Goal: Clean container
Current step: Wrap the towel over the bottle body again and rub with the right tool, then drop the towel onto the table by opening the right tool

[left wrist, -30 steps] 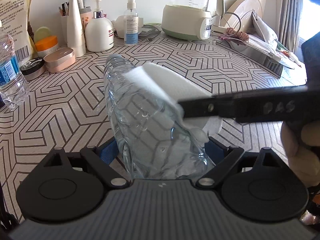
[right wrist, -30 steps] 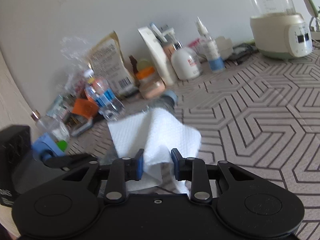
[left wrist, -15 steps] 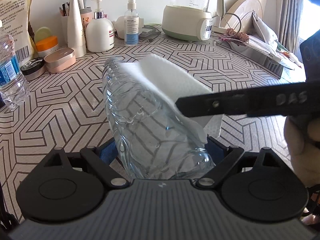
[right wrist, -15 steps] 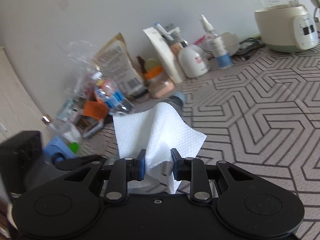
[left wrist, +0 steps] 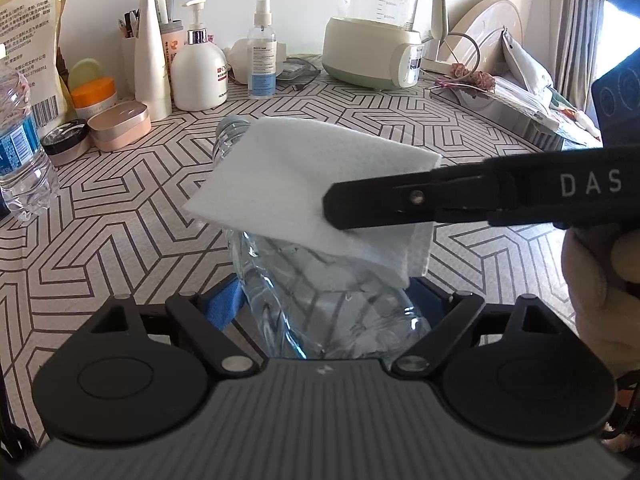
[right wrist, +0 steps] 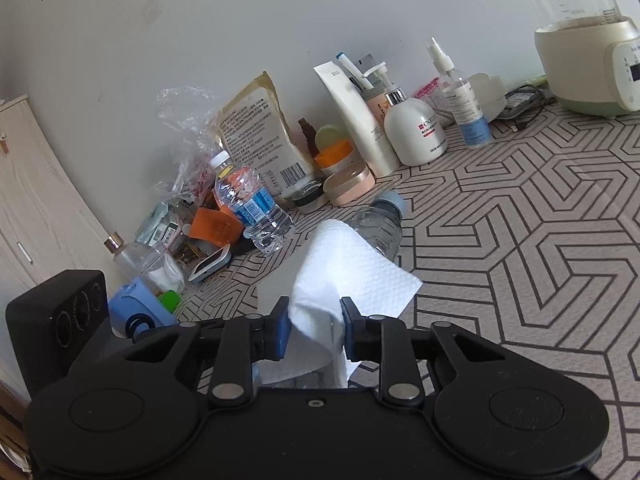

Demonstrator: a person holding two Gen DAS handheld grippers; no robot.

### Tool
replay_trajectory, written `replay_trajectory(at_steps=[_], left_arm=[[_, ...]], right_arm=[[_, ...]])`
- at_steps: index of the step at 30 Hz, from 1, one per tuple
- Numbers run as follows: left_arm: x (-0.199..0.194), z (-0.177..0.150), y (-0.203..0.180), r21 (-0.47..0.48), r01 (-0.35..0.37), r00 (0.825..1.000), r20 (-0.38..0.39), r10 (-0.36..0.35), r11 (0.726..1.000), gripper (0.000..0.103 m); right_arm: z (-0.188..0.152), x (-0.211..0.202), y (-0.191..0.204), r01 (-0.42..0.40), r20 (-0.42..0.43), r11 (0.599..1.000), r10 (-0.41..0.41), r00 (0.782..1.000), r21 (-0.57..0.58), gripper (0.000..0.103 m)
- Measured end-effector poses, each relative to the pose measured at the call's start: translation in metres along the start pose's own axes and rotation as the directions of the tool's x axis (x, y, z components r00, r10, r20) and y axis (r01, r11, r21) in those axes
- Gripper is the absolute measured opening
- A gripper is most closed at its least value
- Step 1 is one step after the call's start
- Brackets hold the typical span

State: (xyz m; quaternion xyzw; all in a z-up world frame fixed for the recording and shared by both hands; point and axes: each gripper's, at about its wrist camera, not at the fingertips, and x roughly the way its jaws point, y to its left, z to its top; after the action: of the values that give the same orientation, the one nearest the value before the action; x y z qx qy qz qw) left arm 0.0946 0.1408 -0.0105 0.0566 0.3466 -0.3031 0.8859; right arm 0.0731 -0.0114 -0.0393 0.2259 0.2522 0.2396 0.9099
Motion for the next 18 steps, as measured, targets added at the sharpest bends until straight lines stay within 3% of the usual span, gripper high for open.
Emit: replay_trajectory(at_steps=[5,11,13,14,15,18], left_arm=[[-0.001,0.001,0.003,-0.009,-0.008,1.0,0.005,0.008,1.0,0.084],[-0.001,0.002,0.004,-0.019,-0.014,1.0,0.005,0.014,1.0,0.084],[-0.001,0.002,0.004,-0.022,-0.013,1.0,0.002,0.013,1.0,0.084],[-0.001,0.002,0.004,-0.025,-0.012,1.0,0.0,0.012,1.0,0.084],[-0.001,0.002,0.004,-0.026,-0.012,1.0,-0.001,0.012,1.0,0.084],[-0.003,0.002,0.003,-0.024,-0.019,1.0,0.0,0.019,1.0,0.085]], right_arm=[[-0.002,-0.003,-0.005,0.057,-0.022,0.998,-0.057,0.998,-0.018,0.014],[0.001,-0.009,-0.015,0.12,-0.009,0.993,-0.12,0.993,-0.012,0.015],[0.005,-0.013,-0.014,0.158,0.001,0.986,-0.158,0.987,-0.047,0.022],[0.006,-0.013,-0.014,0.194,0.006,0.979,-0.194,0.981,-0.067,0.038],[0.006,-0.013,-0.014,0.238,0.013,0.967,-0.238,0.971,-0.089,0.044],[0.005,-0.017,-0.017,0.31,0.036,0.942,-0.308,0.951,-0.125,0.048]])
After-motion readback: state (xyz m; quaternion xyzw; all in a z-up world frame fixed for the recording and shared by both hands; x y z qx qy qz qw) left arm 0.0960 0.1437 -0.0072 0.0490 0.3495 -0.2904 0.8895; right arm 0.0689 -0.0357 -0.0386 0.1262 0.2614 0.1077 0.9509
